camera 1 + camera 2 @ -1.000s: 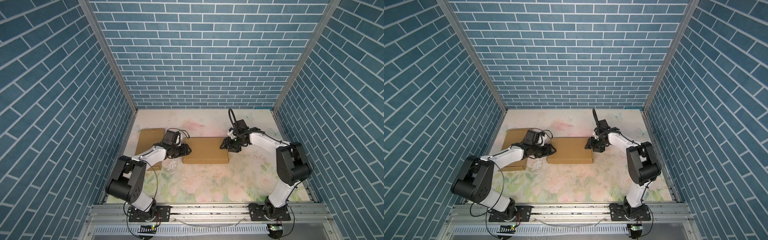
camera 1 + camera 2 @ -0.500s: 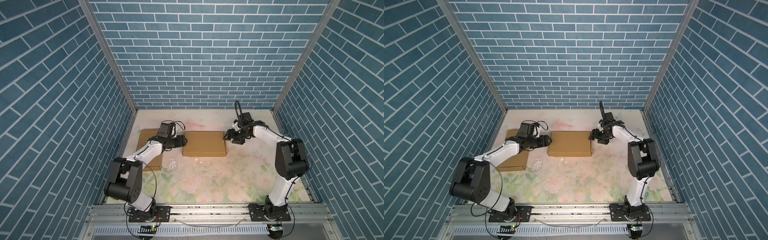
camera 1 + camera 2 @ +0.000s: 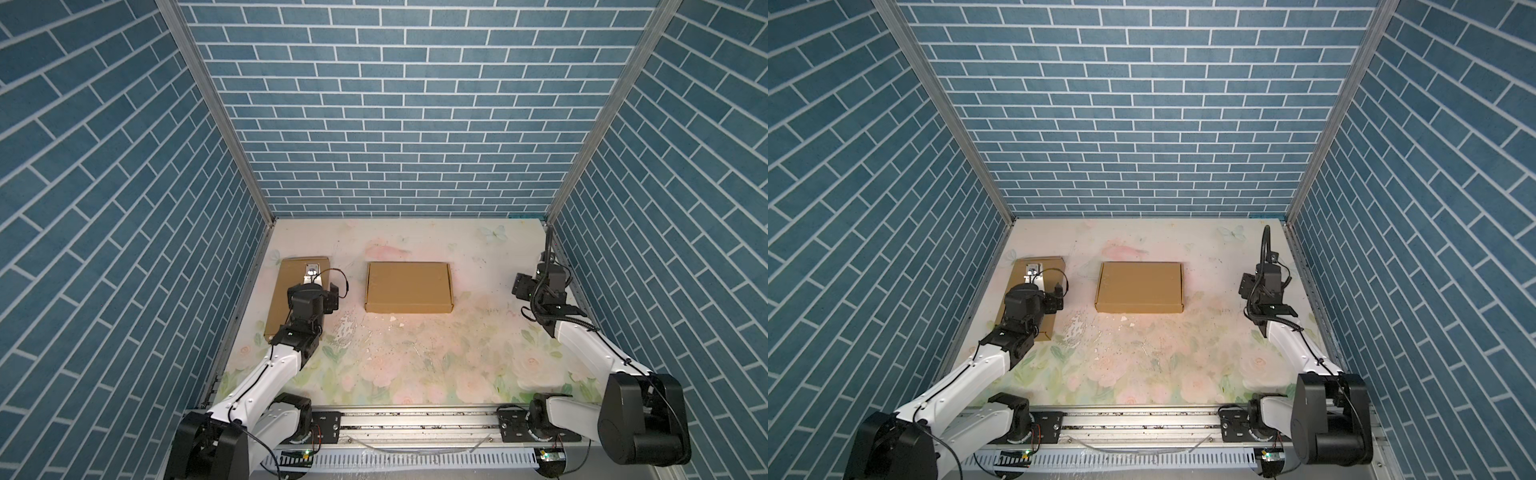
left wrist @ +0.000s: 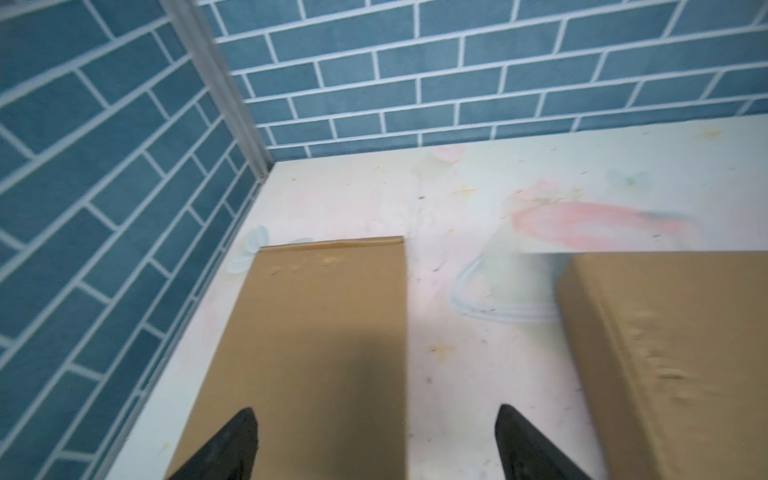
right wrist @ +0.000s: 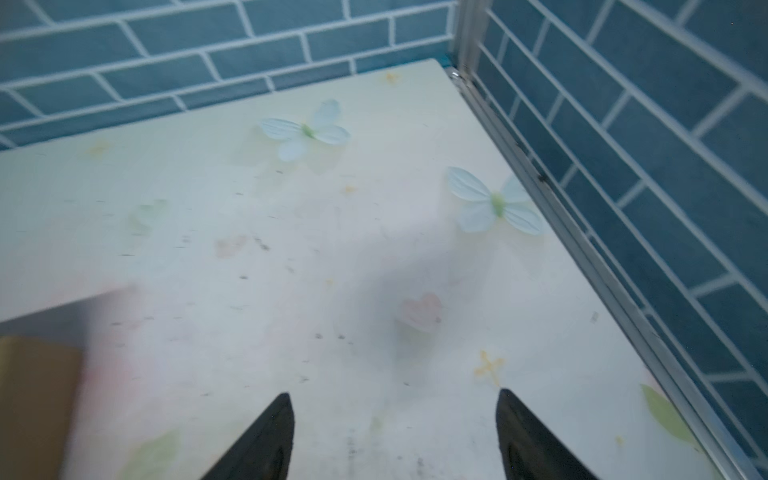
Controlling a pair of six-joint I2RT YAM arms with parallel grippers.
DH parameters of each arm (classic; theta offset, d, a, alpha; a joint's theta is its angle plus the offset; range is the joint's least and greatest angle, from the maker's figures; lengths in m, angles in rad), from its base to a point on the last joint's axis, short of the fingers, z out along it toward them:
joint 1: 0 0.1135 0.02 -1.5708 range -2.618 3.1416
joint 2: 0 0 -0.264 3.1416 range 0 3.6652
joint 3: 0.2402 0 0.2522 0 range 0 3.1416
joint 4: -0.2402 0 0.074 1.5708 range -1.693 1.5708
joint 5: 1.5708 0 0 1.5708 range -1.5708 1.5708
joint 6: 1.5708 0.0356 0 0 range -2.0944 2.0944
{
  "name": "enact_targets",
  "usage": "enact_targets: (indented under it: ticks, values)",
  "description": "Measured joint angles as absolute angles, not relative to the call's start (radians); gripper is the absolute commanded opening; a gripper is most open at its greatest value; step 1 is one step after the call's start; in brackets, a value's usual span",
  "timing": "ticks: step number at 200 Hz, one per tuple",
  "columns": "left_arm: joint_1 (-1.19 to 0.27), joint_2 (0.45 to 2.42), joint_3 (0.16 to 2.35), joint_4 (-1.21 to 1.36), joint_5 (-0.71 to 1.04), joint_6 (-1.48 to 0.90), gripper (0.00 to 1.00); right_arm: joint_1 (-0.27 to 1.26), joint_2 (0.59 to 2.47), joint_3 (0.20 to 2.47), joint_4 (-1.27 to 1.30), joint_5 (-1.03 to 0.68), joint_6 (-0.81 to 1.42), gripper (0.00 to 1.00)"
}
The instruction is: Fold the paper box
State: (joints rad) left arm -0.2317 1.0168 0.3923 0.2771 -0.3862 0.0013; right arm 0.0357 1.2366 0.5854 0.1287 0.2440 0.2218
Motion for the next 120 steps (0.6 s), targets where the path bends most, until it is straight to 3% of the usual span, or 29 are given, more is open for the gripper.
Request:
enact_targets:
  ticks: [19, 84, 120]
  values:
    - [-0.184, 1.089, 0.319, 0.418, -0.409, 0.027, 0.97, 0.012, 1.299, 0.523, 0.258, 0.265, 0.204, 0.77]
    - [-0.077, 1.416, 0.255, 0.883, -0.229, 0.059, 0.99, -0.016, 1.437, 0.416, 0.663, 0.193, 0.12, 0.75]
    - [-0.07, 1.53, 0.265, 0.986, -0.181, 0.069, 0.99, -0.016, 1.532, 0.361, 0.826, 0.136, 0.095, 0.77]
